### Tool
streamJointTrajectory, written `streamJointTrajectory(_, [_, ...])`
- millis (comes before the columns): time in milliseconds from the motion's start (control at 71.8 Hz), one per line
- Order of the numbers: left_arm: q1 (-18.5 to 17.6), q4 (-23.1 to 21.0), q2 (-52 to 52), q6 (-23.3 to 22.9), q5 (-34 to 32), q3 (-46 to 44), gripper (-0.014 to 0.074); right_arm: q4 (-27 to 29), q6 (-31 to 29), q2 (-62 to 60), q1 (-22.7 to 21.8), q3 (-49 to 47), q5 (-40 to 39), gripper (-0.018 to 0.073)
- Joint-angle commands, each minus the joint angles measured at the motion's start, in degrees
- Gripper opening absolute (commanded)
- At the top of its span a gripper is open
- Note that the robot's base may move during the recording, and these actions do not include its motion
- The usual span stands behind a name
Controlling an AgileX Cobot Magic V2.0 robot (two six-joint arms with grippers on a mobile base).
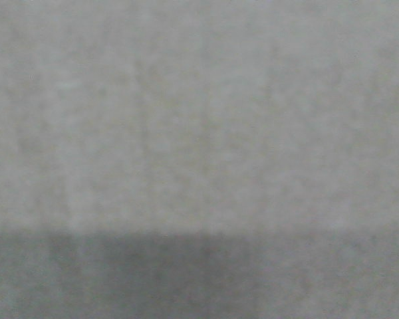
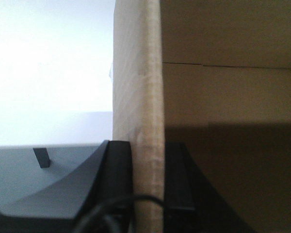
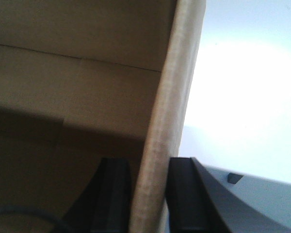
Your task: Grab box from left shelf to table start
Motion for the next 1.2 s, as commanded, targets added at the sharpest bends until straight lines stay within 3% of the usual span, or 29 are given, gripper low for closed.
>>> streamJointTrajectory(0, [-0.4, -9.1, -0.3, -1.1, -6.4, -2.3, -0.0104, -0.4, -1.5, 0.0, 0.1, -1.8, -5.2, 0.0067])
streamJointTrajectory(1183, [-0.4, -9.1, -0.3, -1.1, -6.4, -2.3, -0.0104, -0.4, -1.5, 0.0, 0.1, -1.8, -5.2, 0.0067])
